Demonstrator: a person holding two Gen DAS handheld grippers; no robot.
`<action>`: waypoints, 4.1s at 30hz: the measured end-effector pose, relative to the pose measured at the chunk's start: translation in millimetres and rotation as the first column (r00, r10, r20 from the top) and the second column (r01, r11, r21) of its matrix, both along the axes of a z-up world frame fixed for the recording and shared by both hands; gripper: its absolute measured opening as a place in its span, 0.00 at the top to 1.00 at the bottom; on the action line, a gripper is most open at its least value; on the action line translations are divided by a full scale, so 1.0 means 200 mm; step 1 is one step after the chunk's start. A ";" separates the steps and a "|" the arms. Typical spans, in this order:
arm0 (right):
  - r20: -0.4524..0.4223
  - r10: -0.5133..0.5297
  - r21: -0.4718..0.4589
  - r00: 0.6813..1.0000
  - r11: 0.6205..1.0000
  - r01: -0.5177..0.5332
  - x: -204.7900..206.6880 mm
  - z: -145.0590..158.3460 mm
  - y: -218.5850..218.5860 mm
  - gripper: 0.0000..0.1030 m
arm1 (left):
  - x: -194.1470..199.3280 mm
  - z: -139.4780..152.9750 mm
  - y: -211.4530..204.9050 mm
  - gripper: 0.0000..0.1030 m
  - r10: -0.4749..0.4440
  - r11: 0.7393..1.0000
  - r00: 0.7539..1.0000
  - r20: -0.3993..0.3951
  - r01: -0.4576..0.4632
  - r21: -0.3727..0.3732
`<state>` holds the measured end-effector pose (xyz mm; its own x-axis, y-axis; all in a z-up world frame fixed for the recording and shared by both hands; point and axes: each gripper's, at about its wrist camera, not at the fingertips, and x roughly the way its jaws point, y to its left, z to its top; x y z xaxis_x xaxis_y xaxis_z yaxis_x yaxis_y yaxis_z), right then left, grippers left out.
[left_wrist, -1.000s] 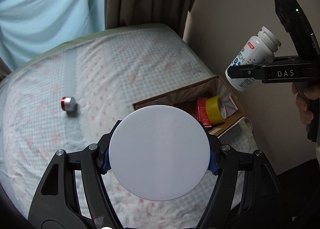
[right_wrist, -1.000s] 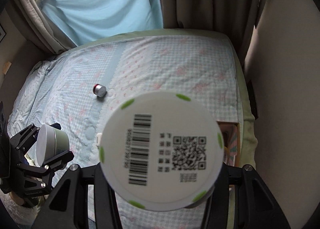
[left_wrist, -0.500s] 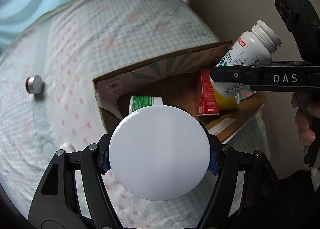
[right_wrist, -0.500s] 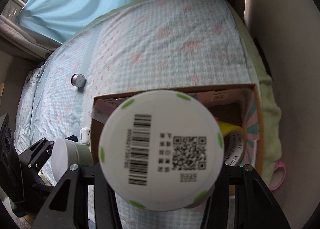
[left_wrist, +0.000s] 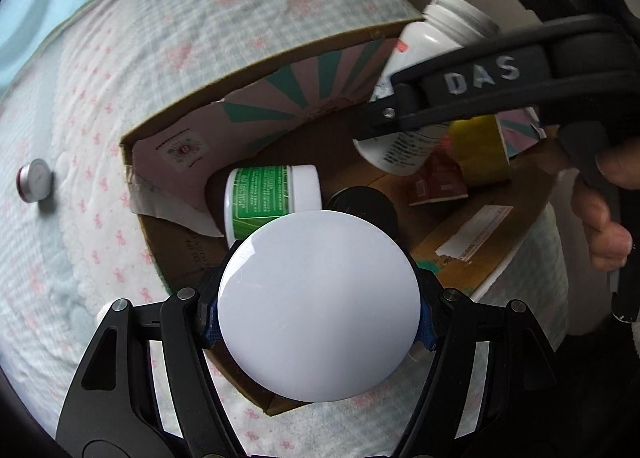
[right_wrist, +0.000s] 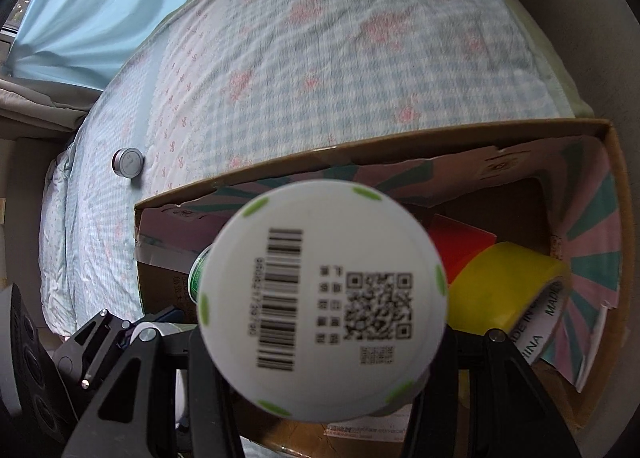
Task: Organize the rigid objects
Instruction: 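Carry the white jar and pill bottle into the cardboard box and release both, then withdraw both tools from the box back over the bed, then grasp the red-and-silver cylinder with the left tool while the right tool grasps the earbud case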
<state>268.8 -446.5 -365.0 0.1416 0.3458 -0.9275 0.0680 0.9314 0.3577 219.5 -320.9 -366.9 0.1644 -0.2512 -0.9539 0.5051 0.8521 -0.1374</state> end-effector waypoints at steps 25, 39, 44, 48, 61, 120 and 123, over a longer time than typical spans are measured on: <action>-0.017 -0.109 0.018 0.994 0.994 0.109 -0.13 0.21 -0.09 0.00 | -0.12 0.21 0.14 0.00 0.044 0.999 0.996 0.082 -0.045 0.010; 0.088 -0.120 -0.142 0.989 0.981 0.132 -0.32 0.60 -0.02 0.00 | -0.21 0.68 0.38 0.00 0.106 0.993 0.971 0.214 -0.114 0.026; 0.180 -0.102 -0.201 0.978 0.970 0.139 -0.43 0.80 0.07 0.00 | -0.26 0.87 0.58 0.00 0.156 0.985 0.948 0.277 -0.169 0.024; 0.275 -0.066 -0.280 0.959 0.949 0.146 -0.53 0.99 0.22 0.00 | -0.31 0.98 0.78 0.00 0.200 0.975 0.927 0.317 -0.219 0.025; 0.380 -0.085 -0.297 0.921 0.932 0.209 -0.78 1.20 0.80 0.00 | -0.33 1.24 1.51 0.00 0.257 0.965 0.893 0.371 -0.257 -0.050; 0.109 0.198 -0.350 0.974 0.925 -0.148 -0.19 -0.48 1.78 0.28 | 1.28 -0.48 1.41 0.45 0.138 0.986 0.990 -0.020 -0.136 0.100; 0.109 0.192 -0.359 0.975 0.923 -0.141 -0.18 -0.48 1.78 0.42 | 1.29 -0.48 1.41 0.57 0.135 0.986 0.991 -0.014 -0.134 0.098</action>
<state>233.2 -90.6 -460.9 0.2461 0.0359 -0.9686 -0.1257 0.9921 0.0048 476.7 -39.6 -463.1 0.1709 -0.1344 -0.9761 0.3829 0.9218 -0.0599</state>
